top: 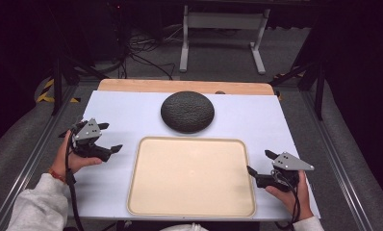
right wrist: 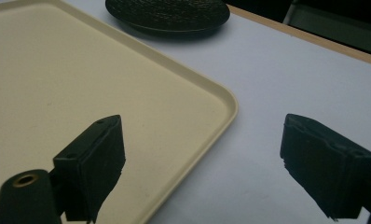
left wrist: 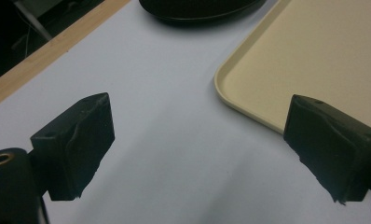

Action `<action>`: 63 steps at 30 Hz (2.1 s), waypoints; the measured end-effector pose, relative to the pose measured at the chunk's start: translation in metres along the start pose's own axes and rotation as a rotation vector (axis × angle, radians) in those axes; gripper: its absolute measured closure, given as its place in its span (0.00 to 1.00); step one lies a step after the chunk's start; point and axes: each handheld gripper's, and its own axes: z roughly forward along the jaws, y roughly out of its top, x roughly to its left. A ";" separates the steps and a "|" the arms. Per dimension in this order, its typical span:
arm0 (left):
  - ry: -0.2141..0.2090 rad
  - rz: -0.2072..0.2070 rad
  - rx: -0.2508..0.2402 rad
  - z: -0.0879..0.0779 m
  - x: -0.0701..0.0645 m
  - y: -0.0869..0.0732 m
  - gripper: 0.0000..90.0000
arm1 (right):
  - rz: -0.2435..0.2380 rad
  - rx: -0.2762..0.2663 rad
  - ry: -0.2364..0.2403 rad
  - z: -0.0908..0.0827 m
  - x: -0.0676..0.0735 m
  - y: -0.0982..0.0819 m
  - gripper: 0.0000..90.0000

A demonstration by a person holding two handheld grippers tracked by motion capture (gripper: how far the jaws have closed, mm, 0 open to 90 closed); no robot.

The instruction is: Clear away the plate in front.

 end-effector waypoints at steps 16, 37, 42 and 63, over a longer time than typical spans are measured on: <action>-0.029 0.005 0.011 0.050 0.012 0.032 0.12 | 0.001 0.013 0.012 0.007 0.005 -0.003 0.15; 0.061 0.311 0.166 0.147 -0.011 0.079 0.19 | -0.022 0.058 0.022 0.009 0.017 -0.014 0.13; 0.104 0.422 0.224 0.165 -0.021 0.085 0.23 | -0.029 0.058 0.030 0.007 0.018 -0.015 0.13; 0.225 0.654 0.261 0.194 -0.036 0.096 0.21 | -0.027 0.058 0.027 0.007 0.016 -0.018 0.13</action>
